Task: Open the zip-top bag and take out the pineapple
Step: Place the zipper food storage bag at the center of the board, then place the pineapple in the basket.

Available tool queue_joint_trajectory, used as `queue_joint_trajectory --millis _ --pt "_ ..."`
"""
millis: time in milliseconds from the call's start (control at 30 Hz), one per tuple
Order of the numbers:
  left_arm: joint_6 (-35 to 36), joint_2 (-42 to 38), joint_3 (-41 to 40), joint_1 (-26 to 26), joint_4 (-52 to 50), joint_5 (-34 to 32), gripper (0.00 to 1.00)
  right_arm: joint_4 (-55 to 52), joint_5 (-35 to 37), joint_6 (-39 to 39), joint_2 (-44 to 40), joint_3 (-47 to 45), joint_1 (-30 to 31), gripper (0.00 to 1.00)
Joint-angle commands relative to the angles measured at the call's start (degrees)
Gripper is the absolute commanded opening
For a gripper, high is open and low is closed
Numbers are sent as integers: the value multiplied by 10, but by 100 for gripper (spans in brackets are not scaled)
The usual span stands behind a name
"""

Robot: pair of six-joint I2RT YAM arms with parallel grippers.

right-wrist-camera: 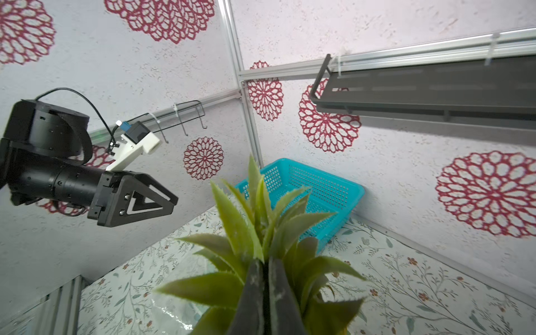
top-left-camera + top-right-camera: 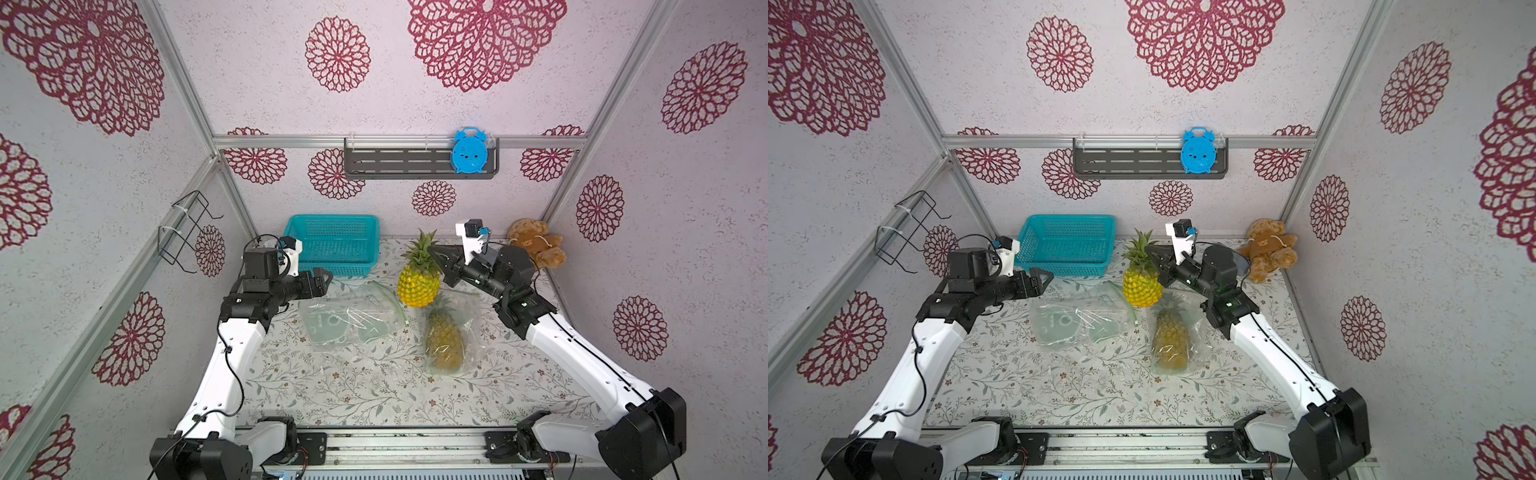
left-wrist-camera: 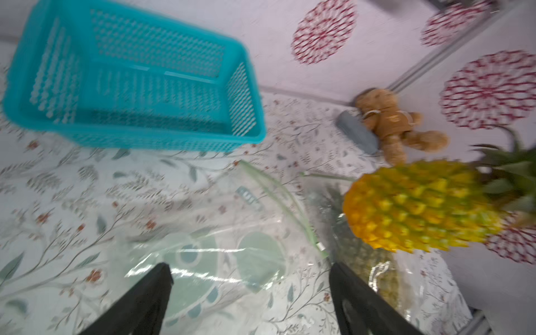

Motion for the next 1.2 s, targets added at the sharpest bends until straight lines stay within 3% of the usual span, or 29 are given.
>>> queue_joint_trajectory --millis 0,100,400,1167 --pt "23 -18 -10 -8 85 139 94 95 -78 19 -5 57 1 0" --pt "36 -23 -2 -22 94 172 100 93 -117 24 15 79 10 0" --pt "68 -25 21 -78 112 220 97 100 -182 36 72 132 50 0" --pt "74 8 38 -124 137 227 99 150 -225 87 162 207 125 0"
